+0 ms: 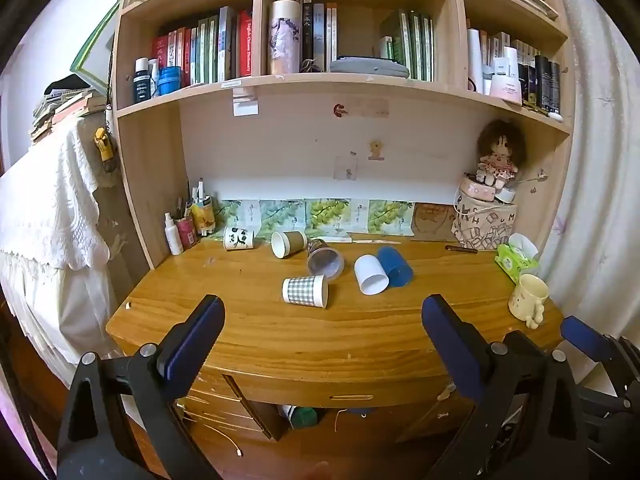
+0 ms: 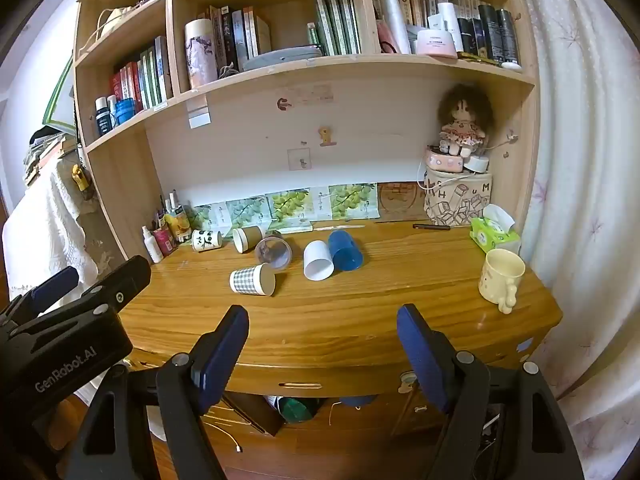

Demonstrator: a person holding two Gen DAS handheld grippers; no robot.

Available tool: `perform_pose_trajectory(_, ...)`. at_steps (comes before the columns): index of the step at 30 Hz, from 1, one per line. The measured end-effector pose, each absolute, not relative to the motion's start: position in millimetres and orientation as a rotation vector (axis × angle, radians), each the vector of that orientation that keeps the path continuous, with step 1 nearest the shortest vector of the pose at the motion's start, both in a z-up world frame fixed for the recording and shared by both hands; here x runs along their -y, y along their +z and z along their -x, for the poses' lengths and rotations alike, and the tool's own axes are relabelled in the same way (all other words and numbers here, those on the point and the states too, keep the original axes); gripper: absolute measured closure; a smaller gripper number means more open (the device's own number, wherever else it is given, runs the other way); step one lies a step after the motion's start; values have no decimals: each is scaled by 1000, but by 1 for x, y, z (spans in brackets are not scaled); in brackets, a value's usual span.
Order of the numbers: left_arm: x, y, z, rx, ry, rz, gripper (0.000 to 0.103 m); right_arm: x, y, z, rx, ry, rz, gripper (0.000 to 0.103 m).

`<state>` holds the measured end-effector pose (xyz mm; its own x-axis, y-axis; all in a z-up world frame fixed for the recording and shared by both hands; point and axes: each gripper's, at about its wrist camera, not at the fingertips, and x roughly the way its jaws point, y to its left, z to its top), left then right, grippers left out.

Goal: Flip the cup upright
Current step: 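Move both tools toward the cups lying on the desk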

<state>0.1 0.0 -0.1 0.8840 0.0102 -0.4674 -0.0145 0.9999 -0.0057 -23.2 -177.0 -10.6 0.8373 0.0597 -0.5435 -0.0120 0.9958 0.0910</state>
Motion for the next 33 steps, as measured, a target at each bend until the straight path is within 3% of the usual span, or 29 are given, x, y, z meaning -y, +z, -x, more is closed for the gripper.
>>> perform_pose_trajectory(33, -45, -12, -19, -558, -130, 102, 3, 136, -15, 29, -645, -34, -71, 26)
